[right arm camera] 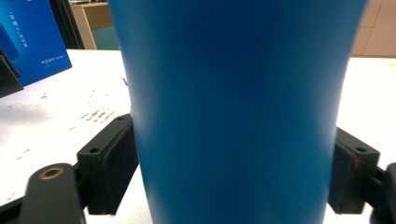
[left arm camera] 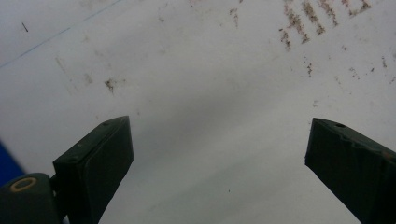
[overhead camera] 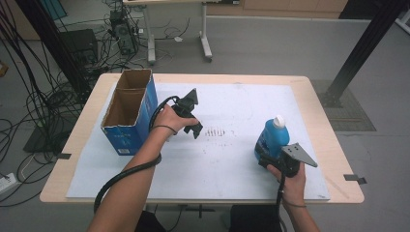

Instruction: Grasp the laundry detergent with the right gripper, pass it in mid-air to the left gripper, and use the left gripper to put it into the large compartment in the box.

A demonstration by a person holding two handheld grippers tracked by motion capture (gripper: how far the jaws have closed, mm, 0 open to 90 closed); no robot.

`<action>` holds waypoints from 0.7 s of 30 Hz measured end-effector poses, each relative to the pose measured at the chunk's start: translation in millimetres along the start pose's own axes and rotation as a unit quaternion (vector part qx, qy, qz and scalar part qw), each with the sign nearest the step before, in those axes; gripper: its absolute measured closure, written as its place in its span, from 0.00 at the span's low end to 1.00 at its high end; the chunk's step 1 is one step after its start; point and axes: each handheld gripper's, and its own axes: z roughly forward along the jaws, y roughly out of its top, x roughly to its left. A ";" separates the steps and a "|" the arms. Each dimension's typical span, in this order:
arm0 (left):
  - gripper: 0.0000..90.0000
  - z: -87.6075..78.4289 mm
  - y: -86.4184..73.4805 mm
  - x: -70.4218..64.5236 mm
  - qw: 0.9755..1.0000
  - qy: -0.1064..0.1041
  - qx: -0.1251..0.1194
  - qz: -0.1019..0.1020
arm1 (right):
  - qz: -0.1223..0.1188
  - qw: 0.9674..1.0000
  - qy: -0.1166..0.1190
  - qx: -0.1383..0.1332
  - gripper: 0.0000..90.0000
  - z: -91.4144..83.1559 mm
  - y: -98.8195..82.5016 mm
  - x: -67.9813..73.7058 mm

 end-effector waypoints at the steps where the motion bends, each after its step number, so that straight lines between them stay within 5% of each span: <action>1: 0.09 0.0 0.0 0.0 1.000 0.000 0.000 0.000 | 0.000 1.000 0.000 0.000 0.21 0.0 0.0 0.0; 21: 0.09 2.4 -0.6 1.1 1.000 0.000 0.005 0.002 | -0.011 1.000 0.002 -0.002 0.36 0.1 -1.0 -2.7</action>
